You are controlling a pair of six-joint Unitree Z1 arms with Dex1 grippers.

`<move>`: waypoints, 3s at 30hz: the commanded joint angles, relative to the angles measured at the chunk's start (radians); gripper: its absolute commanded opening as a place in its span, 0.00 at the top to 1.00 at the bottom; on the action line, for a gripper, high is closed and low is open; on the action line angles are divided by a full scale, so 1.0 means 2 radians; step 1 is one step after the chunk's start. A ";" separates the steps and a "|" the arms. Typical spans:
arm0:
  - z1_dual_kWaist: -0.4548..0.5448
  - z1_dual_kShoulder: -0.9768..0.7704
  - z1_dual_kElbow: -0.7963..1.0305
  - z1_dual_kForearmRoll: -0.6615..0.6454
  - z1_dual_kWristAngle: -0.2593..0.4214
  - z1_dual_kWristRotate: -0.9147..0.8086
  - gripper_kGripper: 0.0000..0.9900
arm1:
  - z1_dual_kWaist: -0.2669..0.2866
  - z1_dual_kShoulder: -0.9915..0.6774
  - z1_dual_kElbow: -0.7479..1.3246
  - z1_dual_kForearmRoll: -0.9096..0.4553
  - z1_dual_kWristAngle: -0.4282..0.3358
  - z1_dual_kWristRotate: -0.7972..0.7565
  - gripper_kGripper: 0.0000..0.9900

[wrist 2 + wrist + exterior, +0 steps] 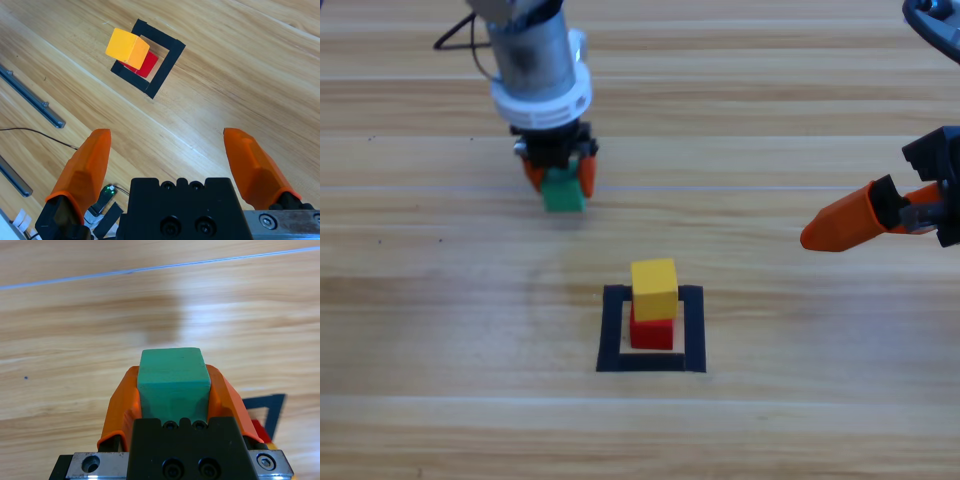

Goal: Stack the blocks in the rectangular block: red at the bottom, yellow in the middle, green on top

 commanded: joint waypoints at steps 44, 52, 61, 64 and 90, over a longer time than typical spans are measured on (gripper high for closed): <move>-0.208 -0.080 0.023 0.058 0.062 -0.241 0.96 | -0.009 -0.022 0.013 0.000 0.001 -0.010 0.00; -0.208 -0.063 0.024 0.058 0.067 -0.240 0.96 | -0.009 -0.022 0.013 0.000 0.002 -0.010 0.00; -0.208 -0.052 0.029 0.058 0.069 -0.240 0.96 | -0.009 -0.022 0.013 0.000 0.004 -0.010 0.00; -0.208 -0.051 0.028 0.058 0.069 -0.238 0.96 | -0.009 -0.021 0.013 0.000 0.004 -0.010 0.00; -0.208 -0.041 0.021 0.058 0.063 -0.268 0.96 | -0.009 -0.020 0.013 0.000 0.004 -0.010 0.00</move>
